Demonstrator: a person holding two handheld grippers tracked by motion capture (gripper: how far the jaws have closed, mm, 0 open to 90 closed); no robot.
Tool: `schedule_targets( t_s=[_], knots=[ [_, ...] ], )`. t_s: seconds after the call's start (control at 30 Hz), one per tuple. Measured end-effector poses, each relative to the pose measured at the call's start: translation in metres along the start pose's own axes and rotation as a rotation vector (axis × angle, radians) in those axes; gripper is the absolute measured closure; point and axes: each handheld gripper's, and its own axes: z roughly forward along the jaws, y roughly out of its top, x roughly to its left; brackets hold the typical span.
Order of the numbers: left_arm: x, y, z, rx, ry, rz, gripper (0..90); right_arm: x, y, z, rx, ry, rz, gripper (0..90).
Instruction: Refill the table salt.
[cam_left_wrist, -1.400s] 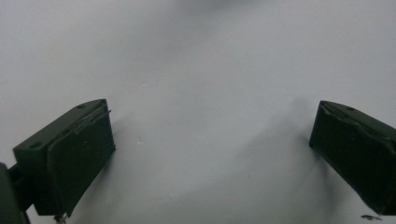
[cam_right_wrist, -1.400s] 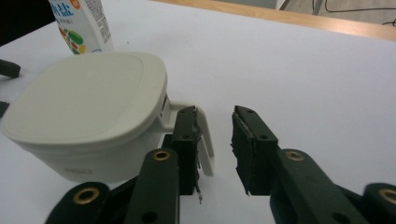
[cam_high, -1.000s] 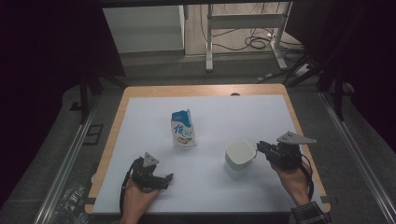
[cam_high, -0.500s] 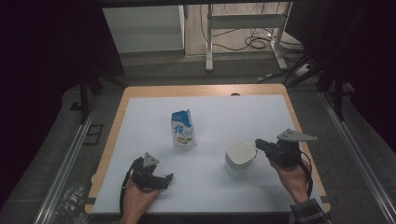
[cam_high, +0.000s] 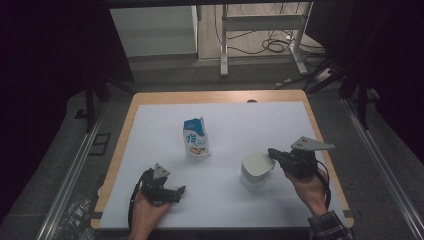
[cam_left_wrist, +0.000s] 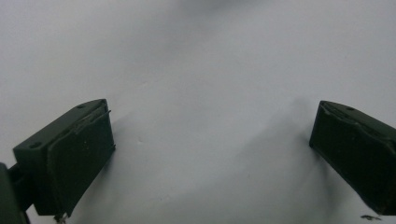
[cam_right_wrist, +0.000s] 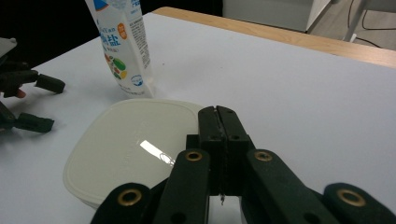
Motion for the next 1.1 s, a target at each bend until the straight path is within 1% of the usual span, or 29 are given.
schedule_targets(
  t_s=[0.07,0.23,0.43,0.77,0.87,1.1],
  knots=[
    [0.0000,0.0000,0.0000,0.000,0.000,0.000,0.0,0.0009,-0.0001,0.0001,0.002,0.003,-0.006,89.0],
    [0.0000,0.0000,0.0000,0.000,0.000,0.000,0.0,0.0034,0.0008,0.0003,0.009,-0.013,-0.037,89.1],
    [-0.0001,0.0000,0.0000,0.000,0.000,0.000,0.0,0.0027,0.0001,0.0001,0.008,-0.013,-0.051,89.2],
    [0.0000,0.0000,0.0000,0.000,0.000,0.000,0.0,0.0007,-0.0012,-0.0005,0.004,-0.011,-0.045,89.4],
    [-0.0001,0.0000,0.0000,0.000,0.000,0.000,0.0,-0.0003,-0.0019,-0.0008,0.002,-0.021,-0.044,89.4],
    [0.0000,0.0000,0.0000,0.000,0.000,0.000,0.0,-0.0021,-0.0030,-0.0012,0.003,-0.023,-0.041,89.4]
  ],
)
